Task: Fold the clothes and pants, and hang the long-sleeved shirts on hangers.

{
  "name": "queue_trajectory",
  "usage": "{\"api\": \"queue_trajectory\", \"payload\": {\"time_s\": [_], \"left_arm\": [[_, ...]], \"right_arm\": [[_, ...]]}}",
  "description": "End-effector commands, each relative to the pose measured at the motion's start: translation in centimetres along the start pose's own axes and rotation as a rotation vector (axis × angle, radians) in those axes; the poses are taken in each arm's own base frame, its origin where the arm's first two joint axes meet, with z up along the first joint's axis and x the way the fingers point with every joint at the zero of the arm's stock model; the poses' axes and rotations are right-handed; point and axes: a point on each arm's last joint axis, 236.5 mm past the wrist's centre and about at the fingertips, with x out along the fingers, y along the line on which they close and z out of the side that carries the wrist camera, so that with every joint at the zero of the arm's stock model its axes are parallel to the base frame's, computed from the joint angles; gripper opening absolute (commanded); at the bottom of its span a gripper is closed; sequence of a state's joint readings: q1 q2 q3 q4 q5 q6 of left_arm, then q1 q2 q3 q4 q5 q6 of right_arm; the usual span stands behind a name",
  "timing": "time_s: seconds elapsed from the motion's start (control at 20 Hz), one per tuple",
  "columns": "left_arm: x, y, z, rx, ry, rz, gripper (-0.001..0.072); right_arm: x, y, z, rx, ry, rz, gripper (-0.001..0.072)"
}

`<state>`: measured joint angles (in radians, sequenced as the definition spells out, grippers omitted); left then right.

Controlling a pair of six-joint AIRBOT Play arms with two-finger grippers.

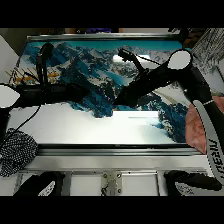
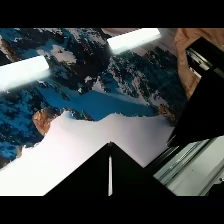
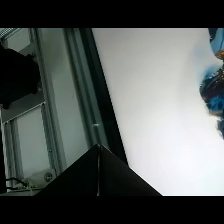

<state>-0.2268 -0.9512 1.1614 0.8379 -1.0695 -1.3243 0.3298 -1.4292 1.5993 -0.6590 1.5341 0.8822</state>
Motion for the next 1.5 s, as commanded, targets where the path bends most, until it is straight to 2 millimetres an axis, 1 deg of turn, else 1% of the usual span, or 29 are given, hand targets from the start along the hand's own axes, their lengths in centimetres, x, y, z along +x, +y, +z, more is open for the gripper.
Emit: {"api": "queue_trajectory", "payload": {"time_s": [0.0, 0.1, 0.15, 0.2, 0.3, 0.35, 0.4, 0.45, 0.5, 0.55, 0.6, 0.65, 0.7, 0.75, 0.8, 0.9, 0.95, 1.05, 1.1, 1.2, 1.25, 1.35, 1.4, 1.45], "left_arm": [[0.0, 0.0, 0.0, 0.000, 0.000, 0.001, 0.0013], [0.0, 0.0, 0.0, 0.001, 0.001, 0.001, 0.0013], [-0.2, 0.8, 0.0, 0.018, 0.005, 0.032, 0.0014], [-0.8, 2.6, 0.1, 0.049, 0.012, 0.104, 0.0013], [-3.1, 6.8, -0.1, 0.084, 0.053, 0.262, 0.0015], [-4.8, 9.5, -0.8, 0.074, 0.098, 0.350, 0.0183], [-6.8, 12.5, -2.2, 0.024, 0.156, 0.448, 0.0571], [-9.1, 15.7, -4.1, -0.077, 0.208, 0.561, 0.0689], [-11.8, 18.8, -6.7, -0.177, 0.273, 0.683, 0.0690], [-14.8, 21.9, -10.1, -0.280, 0.358, 0.814, 0.0690], [-17.6, 24.3, -13.3, -0.379, 0.427, 0.928, 0.0689], [-20.2, 26.4, -16.5, -0.477, 0.479, 1.040, 0.0689], [-21.9, 27.9, -19.5, -0.560, 0.516, 1.112, 0.0689], [-22.9, 28.9, -22.0, -0.616, 0.544, 1.143, 0.0690], [-23.2, 29.7, -24.3, -0.673, 0.551, 1.150, 0.0689], [-23.1, 30.7, -28.2, -0.748, 0.559, 1.154, 0.0689], [-22.9, 31.0, -29.7, -0.768, 0.565, 1.153, 0.0689], [-21.8, 31.4, -32.1, -0.782, 0.577, 1.142, 0.0689], [-21.1, 31.5, -33.2, -0.778, 0.586, 1.132, 0.0689], [-19.8, 31.6, -34.5, -0.751, 0.602, 1.117, 0.0690], [-19.1, 31.6, -35.0, -0.731, 0.610, 1.107, 0.0689], [-18.0, 31.7, -35.3, -0.691, 0.617, 1.094, 0.0687], [-17.7, 31.7, -35.2, -0.688, 0.610, 1.097, 0.0526], [-17.5, 31.7, -35.0, -0.680, 0.611, 1.095, 0.0267]], "right_arm": [[0.0, 0.0, 0.0, 0.001, 0.001, 0.001, 0.0011], [0.0, 0.0, 0.0, 0.001, 0.001, 0.001, 0.0011], [0.0, 0.0, 0.0, 0.001, 0.001, 0.001, 0.0011], [0.1, 0.0, 0.0, 0.001, 0.001, 0.002, 0.0011], [0.0, 0.0, 0.0, 0.001, 0.001, 0.001, 0.0011], [0.1, 0.0, 0.0, 0.001, 0.001, 0.001, 0.0011], [0.1, 0.0, 0.0, 0.001, 0.001, 0.001, 0.0011], [0.0, 0.0, 0.0, 0.000, 0.001, 0.001, 0.0011], [0.1, 0.0, 0.0, 0.001, 0.001, 0.001, 0.0011], [0.1, 0.0, 0.0, 0.001, 0.001, 0.001, 0.0011], [0.1, 0.0, 0.0, 0.001, 0.001, 0.001, 0.0011], [0.1, 0.0, 0.0, 0.001, 0.001, 0.001, 0.0011], [0.1, 0.0, 0.0, 0.001, 0.001, 0.001, 0.0011], [0.1, 0.0, 0.0, 0.001, 0.001, 0.002, 0.0010], [0.1, 0.0, 0.0, 0.001, 0.001, 0.001, 0.0010], [0.1, 0.0, 0.0, 0.001, 0.001, 0.001, 0.0010], [0.1, 0.0, 0.0, 0.001, 0.001, 0.001, 0.0011], [0.1, 0.0, 0.0, 0.001, 0.001, 0.001, 0.0010], [0.1, 0.0, 0.0, 0.001, 0.001, 0.001, 0.0011], [0.1, 0.0, 0.0, 0.001, 0.001, 0.001, 0.0011], [0.1, 0.0, 0.0, 0.001, 0.001, 0.001, 0.0011], [0.1, 0.0, 0.0, 0.001, 0.001, 0.001, 0.0011], [0.1, 0.0, 0.0, 0.001, 0.001, 0.001, 0.0011], [0.1, 0.0, 0.0, 0.001, 0.001, 0.001, 0.0010]]}}
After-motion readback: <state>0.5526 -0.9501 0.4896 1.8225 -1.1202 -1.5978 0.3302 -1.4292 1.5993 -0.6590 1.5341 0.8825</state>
